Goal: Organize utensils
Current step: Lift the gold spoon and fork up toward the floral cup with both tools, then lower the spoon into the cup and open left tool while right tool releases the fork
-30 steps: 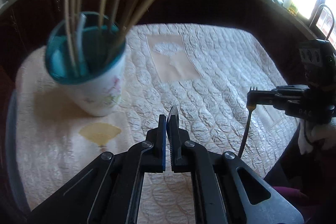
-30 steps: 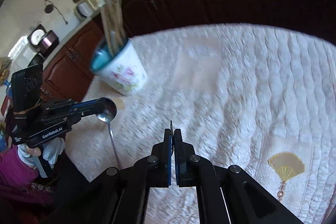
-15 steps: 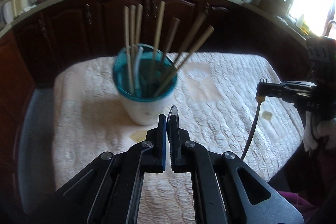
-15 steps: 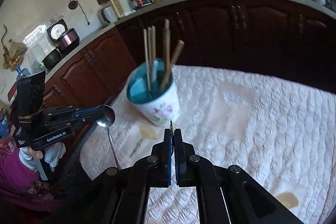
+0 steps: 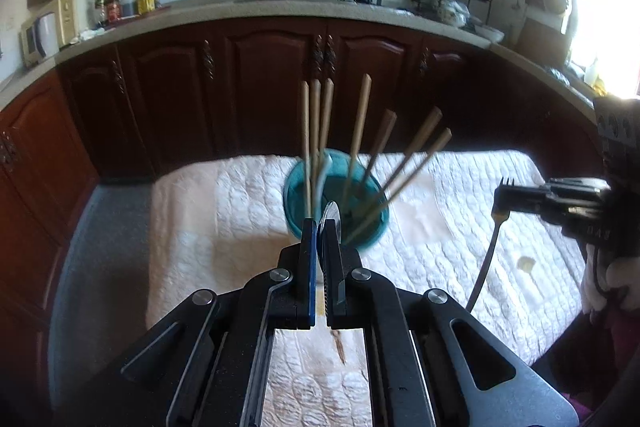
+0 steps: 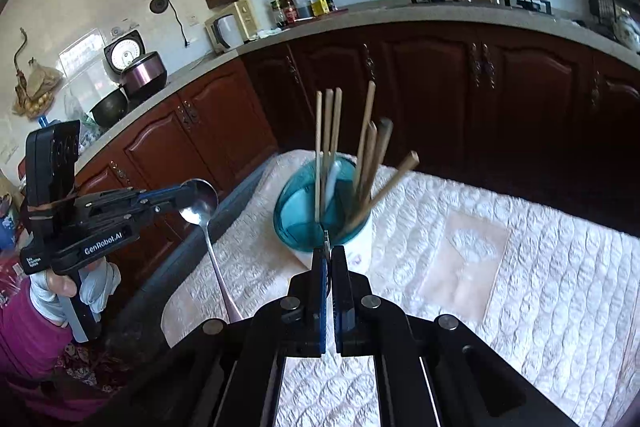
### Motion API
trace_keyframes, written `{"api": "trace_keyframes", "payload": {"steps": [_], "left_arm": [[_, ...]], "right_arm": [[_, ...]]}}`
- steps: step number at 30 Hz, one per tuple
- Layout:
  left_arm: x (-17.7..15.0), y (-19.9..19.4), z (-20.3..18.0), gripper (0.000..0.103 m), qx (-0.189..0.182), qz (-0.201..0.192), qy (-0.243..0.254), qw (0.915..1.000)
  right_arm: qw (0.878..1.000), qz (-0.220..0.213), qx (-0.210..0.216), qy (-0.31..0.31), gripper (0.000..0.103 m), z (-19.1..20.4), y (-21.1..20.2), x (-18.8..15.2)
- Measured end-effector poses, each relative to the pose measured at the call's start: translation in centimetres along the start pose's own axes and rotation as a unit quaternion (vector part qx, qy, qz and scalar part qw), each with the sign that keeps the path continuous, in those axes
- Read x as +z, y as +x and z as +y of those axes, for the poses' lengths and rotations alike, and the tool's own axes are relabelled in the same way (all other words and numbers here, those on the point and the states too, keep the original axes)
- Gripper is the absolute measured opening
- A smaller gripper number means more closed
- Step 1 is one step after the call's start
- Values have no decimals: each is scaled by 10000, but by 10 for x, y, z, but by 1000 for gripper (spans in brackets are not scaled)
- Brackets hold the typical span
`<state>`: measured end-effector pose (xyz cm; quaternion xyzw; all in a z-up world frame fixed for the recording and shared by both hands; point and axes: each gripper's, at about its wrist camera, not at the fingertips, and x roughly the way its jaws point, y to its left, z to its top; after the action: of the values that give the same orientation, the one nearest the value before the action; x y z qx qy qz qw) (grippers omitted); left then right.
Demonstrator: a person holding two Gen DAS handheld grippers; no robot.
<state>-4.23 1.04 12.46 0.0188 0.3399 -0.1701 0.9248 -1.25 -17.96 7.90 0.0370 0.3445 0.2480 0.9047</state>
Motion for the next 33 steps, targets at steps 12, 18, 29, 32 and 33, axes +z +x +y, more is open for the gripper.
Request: {"api": "trace_keyframes", "payload": {"steps": [12, 18, 29, 32, 33], "left_arm": [[58, 10, 16, 1, 767, -533, -1, 9956], [71, 41, 15, 1, 1294, -694, 189, 9890], [50, 106, 4, 1, 1857, -571, 758, 9780], [42, 114, -1, 1, 1831, -492, 845, 9782], [40, 117, -3, 1, 1801, -458, 847, 9789]], "right_arm": [[9980, -429, -441, -152, 2, 18, 21, 60], [9948, -412, -852, -365, 2, 20, 57, 72], [9888, -182, -1252, -792, 2, 24, 108, 63], [9892, -23, -1200, -844, 2, 25, 116, 54], [9896, 17, -1172, -829, 2, 24, 117, 52]]}}
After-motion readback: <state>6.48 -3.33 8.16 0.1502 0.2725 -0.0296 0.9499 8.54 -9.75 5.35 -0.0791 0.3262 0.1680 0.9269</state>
